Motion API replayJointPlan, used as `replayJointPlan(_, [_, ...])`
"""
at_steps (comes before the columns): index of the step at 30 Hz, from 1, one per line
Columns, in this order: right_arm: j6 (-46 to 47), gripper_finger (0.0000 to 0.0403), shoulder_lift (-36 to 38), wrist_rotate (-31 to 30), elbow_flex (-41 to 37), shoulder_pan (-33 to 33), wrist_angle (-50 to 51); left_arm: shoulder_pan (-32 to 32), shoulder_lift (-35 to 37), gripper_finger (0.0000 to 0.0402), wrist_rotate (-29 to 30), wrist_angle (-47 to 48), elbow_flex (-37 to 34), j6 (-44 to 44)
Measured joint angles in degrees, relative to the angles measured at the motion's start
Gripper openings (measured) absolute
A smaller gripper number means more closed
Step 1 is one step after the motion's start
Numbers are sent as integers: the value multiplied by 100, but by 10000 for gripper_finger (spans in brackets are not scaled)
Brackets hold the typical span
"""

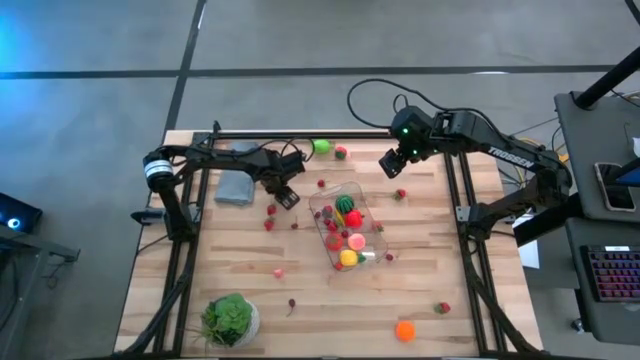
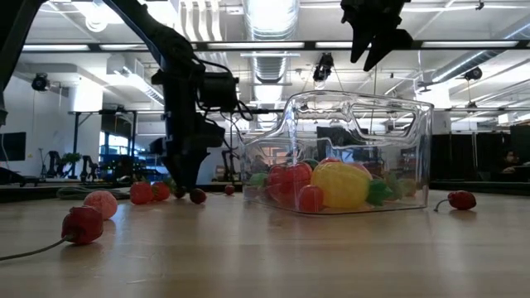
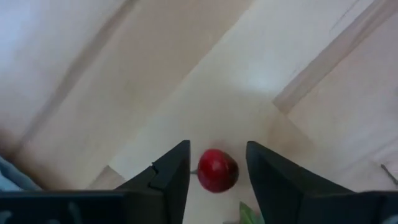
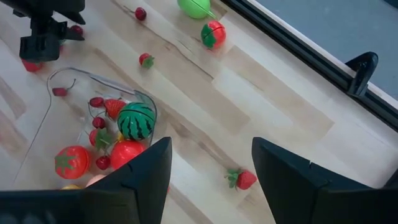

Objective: Pick and placing Produce into tupperware
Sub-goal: Put the red cherry into the transparent bin

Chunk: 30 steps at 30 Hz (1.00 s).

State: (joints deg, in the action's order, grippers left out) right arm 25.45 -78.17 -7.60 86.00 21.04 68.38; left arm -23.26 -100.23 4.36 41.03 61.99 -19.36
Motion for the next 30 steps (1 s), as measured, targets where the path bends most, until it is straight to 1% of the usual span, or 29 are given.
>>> replayJointPlan(4, [-1, 215, 0, -2, 0, 0, -2, -1, 18, 166, 42, -6, 25, 95])
replayJointPlan(7, [-4, 215, 0, -2, 0, 0, -2, -1, 18, 175, 41, 21, 25, 215])
replayJointPlan(13, [-46, 215, 0, -43, 0, 0, -4, -3, 18, 175, 99, 20, 23, 243])
replayJointPlan(16, [-65, 215, 0, -152, 0, 2, -4, -3, 18, 175, 114, 40, 23, 459])
replayJointPlan(30, [-63, 215, -2, -153, -2, 40, -2, -3, 18, 175, 37, 130, 7, 1323])
